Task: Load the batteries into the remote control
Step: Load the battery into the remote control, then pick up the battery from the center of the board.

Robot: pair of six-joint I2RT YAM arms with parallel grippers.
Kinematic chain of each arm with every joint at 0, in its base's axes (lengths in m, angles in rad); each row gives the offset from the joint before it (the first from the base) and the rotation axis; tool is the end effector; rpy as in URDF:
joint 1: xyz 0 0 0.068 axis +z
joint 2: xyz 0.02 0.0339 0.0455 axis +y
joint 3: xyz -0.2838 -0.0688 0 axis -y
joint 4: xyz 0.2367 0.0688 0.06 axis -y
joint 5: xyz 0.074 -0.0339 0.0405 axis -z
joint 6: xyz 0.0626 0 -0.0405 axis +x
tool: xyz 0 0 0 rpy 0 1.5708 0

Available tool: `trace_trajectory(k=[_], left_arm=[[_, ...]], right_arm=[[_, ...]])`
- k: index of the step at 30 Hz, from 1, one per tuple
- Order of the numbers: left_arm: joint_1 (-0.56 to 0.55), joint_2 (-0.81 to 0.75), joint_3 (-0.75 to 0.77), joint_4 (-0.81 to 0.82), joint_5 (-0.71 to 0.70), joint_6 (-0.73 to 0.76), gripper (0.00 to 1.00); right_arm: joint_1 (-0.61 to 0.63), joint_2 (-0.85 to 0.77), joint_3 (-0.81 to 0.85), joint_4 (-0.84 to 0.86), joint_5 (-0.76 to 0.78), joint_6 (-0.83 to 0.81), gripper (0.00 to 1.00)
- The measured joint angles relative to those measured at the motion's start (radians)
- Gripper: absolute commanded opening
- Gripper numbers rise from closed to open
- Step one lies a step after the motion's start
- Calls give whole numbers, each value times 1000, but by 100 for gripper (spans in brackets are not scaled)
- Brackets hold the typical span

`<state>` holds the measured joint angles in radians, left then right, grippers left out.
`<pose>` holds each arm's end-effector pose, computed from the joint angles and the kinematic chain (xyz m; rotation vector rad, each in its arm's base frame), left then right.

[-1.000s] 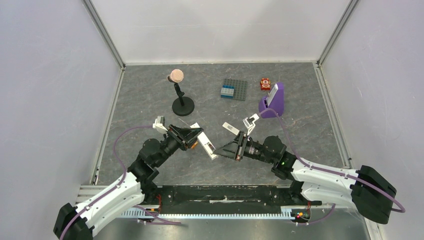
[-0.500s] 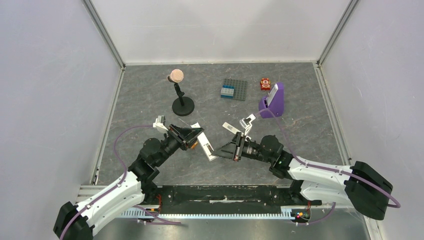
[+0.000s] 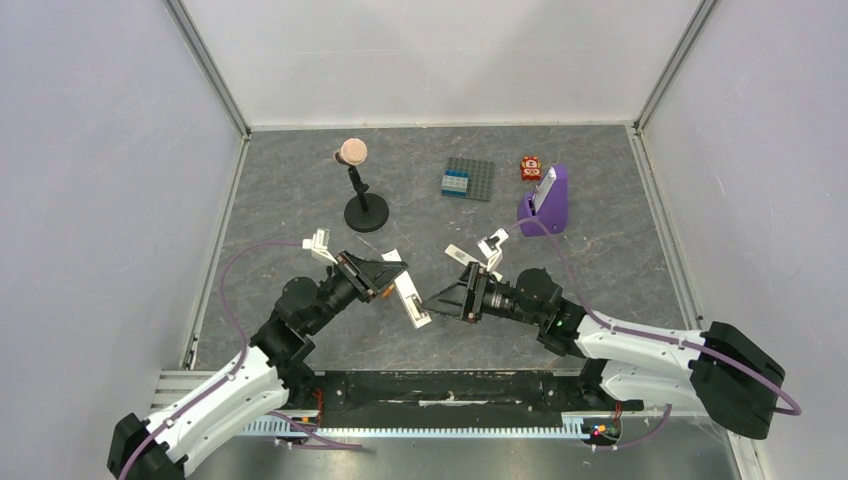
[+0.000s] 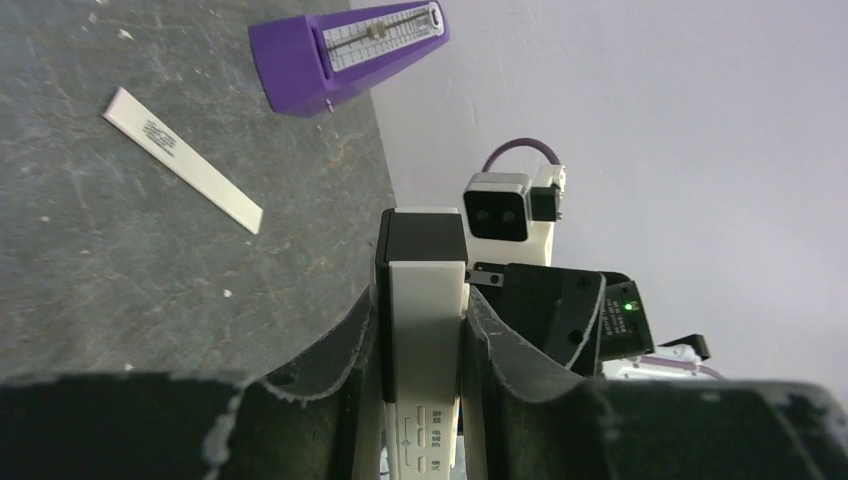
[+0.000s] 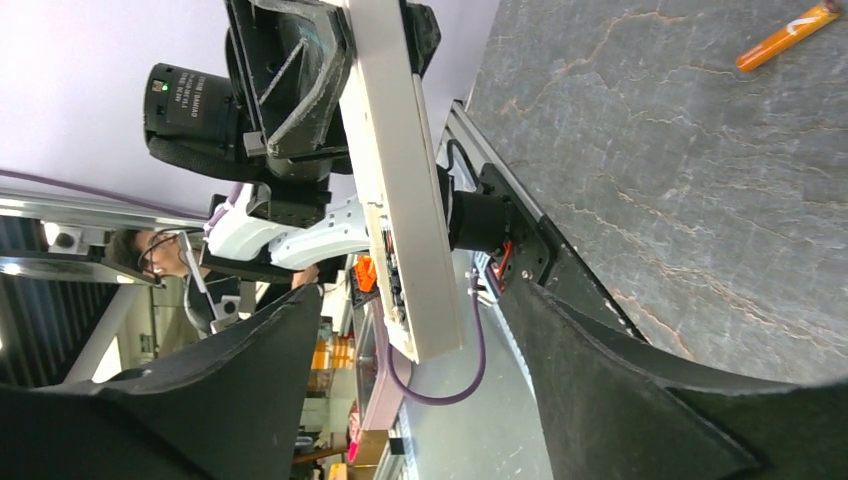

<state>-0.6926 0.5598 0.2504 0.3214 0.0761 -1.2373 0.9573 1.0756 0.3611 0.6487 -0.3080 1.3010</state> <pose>0.1198 -0.1056 0.2509 -0.4153 1.7436 -1.5289 0.1207 0.2044 0.2447 0.0565 2.0507 1.8531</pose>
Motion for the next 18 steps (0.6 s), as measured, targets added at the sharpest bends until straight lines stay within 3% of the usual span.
trace_trajectory(k=[5, 10, 18], left_arm=[[0, -75, 33, -135, -70, 121, 2], [0, -138, 118, -298, -158, 263, 2], [0, -254, 312, -588, -391, 453, 2]], right_arm=[[0, -39, 3, -76, 27, -47, 81], [0, -39, 53, -234, 92, -135, 72], [64, 251, 425, -592, 373, -340, 57]])
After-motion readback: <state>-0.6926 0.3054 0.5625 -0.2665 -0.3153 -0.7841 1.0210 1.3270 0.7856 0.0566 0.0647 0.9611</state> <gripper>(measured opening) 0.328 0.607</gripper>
